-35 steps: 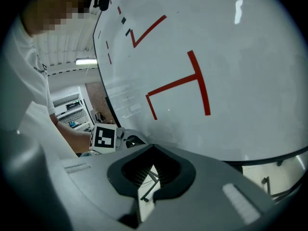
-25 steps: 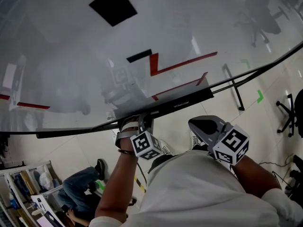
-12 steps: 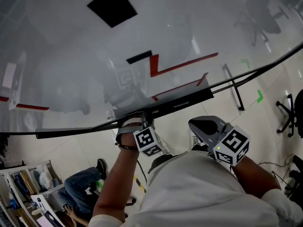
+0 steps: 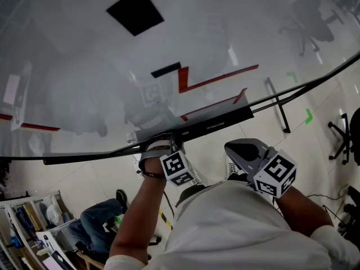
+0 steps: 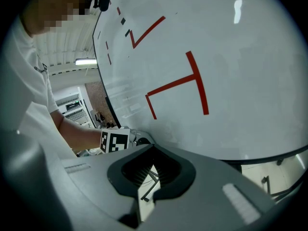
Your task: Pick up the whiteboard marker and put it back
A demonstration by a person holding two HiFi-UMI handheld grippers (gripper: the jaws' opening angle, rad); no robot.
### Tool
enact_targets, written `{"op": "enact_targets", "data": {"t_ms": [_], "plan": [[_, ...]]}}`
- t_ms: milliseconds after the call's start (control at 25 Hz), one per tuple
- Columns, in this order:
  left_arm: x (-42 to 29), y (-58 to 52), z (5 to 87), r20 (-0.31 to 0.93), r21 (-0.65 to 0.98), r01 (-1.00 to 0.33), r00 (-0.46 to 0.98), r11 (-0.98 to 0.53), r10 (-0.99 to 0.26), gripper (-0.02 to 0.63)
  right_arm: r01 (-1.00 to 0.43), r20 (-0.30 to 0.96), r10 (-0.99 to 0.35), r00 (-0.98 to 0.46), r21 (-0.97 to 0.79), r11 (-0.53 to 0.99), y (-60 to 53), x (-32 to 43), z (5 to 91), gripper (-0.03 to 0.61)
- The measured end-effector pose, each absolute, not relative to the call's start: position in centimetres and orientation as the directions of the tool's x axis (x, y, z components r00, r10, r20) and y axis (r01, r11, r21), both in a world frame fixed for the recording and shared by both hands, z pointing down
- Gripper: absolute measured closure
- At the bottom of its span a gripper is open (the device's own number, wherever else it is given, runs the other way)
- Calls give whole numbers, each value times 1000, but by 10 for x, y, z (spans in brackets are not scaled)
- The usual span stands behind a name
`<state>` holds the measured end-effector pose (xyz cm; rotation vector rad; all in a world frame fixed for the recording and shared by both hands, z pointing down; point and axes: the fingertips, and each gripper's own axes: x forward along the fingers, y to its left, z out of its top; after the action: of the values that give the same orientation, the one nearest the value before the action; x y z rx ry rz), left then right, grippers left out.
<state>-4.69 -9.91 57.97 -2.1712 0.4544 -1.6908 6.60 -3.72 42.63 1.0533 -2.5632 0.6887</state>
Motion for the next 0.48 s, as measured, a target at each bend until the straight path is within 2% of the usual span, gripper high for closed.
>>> {"op": "enact_targets", "data": {"t_ms": [480], "plan": [[-48, -99, 578, 854, -448, -92, 250, -889, -457, 559, -719, 428, -584, -690, -312, 621, -35, 67, 425, 577]]}}
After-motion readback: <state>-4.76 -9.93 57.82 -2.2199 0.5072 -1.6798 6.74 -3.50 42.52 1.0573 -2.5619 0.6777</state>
